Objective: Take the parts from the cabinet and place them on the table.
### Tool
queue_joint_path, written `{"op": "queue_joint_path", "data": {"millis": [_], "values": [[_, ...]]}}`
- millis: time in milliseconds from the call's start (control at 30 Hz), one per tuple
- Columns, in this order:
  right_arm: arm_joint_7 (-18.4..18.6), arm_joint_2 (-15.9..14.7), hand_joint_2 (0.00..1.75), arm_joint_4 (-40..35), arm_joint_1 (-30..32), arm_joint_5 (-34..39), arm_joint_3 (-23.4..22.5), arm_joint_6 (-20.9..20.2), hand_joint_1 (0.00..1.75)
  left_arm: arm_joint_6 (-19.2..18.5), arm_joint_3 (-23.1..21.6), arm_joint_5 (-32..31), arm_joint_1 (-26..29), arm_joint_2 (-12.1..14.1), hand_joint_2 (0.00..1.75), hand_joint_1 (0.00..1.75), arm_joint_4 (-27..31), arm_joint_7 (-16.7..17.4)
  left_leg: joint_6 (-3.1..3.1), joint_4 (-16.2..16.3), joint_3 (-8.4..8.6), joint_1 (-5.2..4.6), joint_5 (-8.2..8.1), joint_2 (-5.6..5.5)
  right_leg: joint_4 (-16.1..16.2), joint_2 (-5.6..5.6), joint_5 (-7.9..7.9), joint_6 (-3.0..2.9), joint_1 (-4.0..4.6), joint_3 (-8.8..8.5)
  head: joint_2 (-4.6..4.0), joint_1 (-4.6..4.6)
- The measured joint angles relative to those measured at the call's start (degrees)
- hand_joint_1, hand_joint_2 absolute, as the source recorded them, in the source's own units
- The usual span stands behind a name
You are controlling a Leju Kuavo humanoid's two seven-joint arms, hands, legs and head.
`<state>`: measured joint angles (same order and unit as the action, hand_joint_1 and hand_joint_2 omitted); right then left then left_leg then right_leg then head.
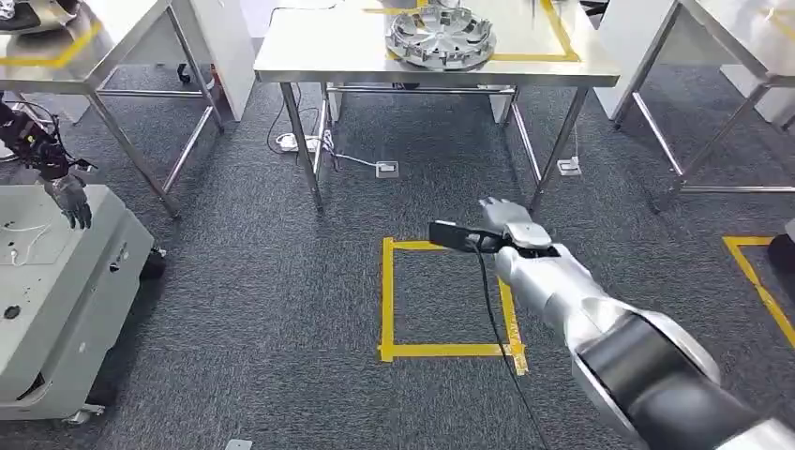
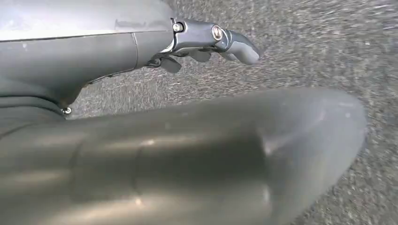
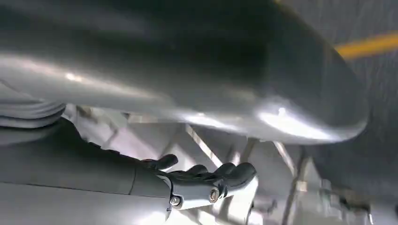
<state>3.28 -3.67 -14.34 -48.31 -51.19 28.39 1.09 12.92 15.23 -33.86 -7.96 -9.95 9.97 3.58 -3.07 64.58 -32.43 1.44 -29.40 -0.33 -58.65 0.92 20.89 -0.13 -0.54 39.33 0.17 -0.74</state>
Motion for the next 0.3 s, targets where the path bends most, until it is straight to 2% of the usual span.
{"op": "queue_joint_path", "data": {"millis": [33, 67, 133, 167, 200, 233, 267, 300], "values": [[0.79, 0.15, 0.0, 0.0, 1.58, 0.79, -0.61, 0.39, 0.0, 0.02, 0.02, 0.15, 0.01, -0.07, 0.0, 0.0, 0.09, -0.07, 0.59, -3.88, 2.27, -0.43, -2.04, -0.31, -0.51, -0.01, -0.3, 0.39, 0.16, 0.68, -0.02, 0.04], [1.68, 0.48, 0.0, 0.02, 3.52, 1.66, -1.4, 0.7, 0.0, 0.07, 0.22, 0.33, 0.18, -0.07, 0.0, 0.0, 0.11, -0.15, 1.69, -3.47, 1.79, -0.49, -1.74, -0.55, -0.4, -0.01, -0.73, 0.67, 0.36, 0.55, 0.0, -0.11], [2.6, 1.49, 0.0, 0.13, 7.85, 3.85, -2.89, 1.16, 0.0, 0.18, 0.9, 0.74, 0.53, 0.04, 0.0, 0.0, 0.09, -0.2, 2.84, -3.43, 1.19, -0.77, -1.3, -0.4, 0.31, 0.03, -1.78, 1.21, 0.25, 0.19, 0.0, -0.04], [2.9, 1.87, 0.0, 0.44, 10.44, 5.17, -3.71, 1.5, 0.0, 0.2, 1.16, 0.79, 0.8, 0.02, 0.0, 0.0, 0.0, -0.2, 3.68, -3.77, 0.84, -0.46, -0.53, -0.22, 0.35, -0.05, -1.83, 1.59, 0.05, 0.52, 0.0, 0.02], [3.26, 2.34, 0.0, 0.61, 13.21, 6.91, -4.59, 1.84, 0.0, 0.18, 1.38, 0.81, 0.87, 0.02, 0.0, 0.0, 0.0, -0.15, 4.22, -3.79, 0.52, -0.45, 0.17, -0.01, -0.77, -0.28, 0.55, 2.01, 0.0, 1.18, 0.0, 0.0], [3.74, 2.91, 0.0, 0.7, 16.04, 9.8, -6.15, 2.43, 0.0, 0.2, 1.44, 0.79, 1.02, 0.02, 0.0, 0.0, -0.02, -0.15, 4.58, -3.81, -0.42, -0.44, 0.85, -0.1, -3.57, -0.4, 4.42, 2.19, -0.06, 2.25, 0.0, -0.02], [4.24, 3.26, 0.0, 0.9, 18.66, 12.2, -7.81, 2.93, 0.0, 0.2, 1.44, 0.79, 1.14, 0.0, 0.0, 0.0, -0.02, -0.13, 4.78, -3.79, -1.36, -0.49, 1.57, -0.2, -7.58, -0.52, 8.2, 2.3, -0.08, 3.42, 0.0, -0.02], [4.45, 3.76, 0.0, 1.03, 21.23, 14.28, -9.76, 3.51, 0.0, 0.2, 1.46, 0.74, 1.33, 0.02, 0.0, 0.0, -0.04, -0.09, 4.87, -3.77, -2.28, -0.57, 2.22, -0.36, -12.05, -0.63, 11.19, 2.3, -0.07, 4.46, 0.0, -0.02]]}}
